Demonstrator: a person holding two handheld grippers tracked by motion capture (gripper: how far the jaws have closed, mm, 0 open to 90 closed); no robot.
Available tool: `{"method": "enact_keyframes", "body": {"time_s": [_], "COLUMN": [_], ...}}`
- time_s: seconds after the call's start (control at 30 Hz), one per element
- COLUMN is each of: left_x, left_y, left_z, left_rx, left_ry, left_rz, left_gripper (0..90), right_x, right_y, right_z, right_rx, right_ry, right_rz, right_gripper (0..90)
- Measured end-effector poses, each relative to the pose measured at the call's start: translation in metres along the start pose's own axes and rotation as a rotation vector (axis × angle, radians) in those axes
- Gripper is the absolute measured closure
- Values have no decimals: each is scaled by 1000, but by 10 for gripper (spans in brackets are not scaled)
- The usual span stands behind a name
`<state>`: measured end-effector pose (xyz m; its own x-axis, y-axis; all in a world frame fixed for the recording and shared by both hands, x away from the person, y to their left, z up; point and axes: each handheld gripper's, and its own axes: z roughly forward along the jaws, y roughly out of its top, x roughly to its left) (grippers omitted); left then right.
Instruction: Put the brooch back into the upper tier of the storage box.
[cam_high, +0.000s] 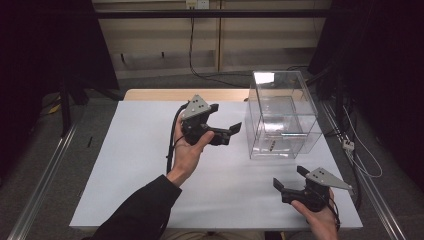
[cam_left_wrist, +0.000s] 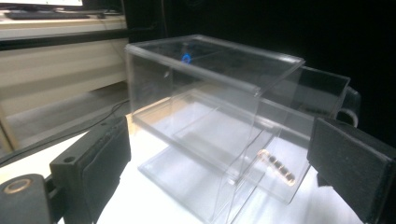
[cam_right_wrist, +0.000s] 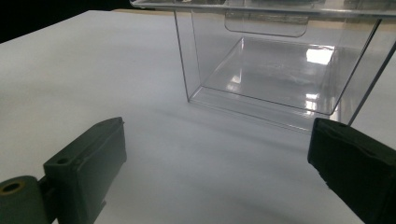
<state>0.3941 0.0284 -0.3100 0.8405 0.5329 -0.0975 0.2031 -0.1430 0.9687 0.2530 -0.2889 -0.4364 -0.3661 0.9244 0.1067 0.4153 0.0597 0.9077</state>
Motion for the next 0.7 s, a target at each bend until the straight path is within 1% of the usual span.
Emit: {"method": "enact_keyframes", "body": {"time_s": [0.07, 0.1, 0.13, 0.2, 0.23, 0.3, 0.4, 0.47, 0.53, 0.6, 0.7], "left_x": [2, 4, 5, 8, 9, 11, 12, 14, 16, 20, 27], "left_y": [-3, -4, -6, -8, -10, -14, -21, -26, -31, -35, -41], "left_z": [-5, -8, -11, -17, -21, -27, -35, -41, -48, -54, -64], "left_rx": [11, 19, 22, 37, 35, 38, 74, 97, 102, 120, 128], "left_ry": [12, 10, 11, 35, 43, 37, 53, 51, 54, 73, 87], "left_rz": [12, 15, 10, 9, 9, 5, 22, 28, 33, 44, 42], "left_gripper": [60, 60, 60, 60, 61, 61, 61, 65, 67, 67, 75], "right_x": [0, 0, 0, 1, 1, 1, 3, 4, 5, 5, 4], "right_y": [0, 0, 1, 1, 1, 1, 2, 2, 2, 2, 2], "right_z": [1, 1, 1, 2, 2, 0, 0, 2, 2, 2, 1], "right_rx": [-1, 1, 2, 3, 3, 1, -3, 4, 3, 3, 2], "right_ry": [2, 2, 3, 3, 4, 8, 8, 10, 8, 8, 4], "right_rz": [-6, -8, -8, -7, -6, -5, -11, -12, -12, -10, -1], "right_gripper": [44, 44, 44, 44, 44, 44, 43, 43, 43, 44, 43]}}
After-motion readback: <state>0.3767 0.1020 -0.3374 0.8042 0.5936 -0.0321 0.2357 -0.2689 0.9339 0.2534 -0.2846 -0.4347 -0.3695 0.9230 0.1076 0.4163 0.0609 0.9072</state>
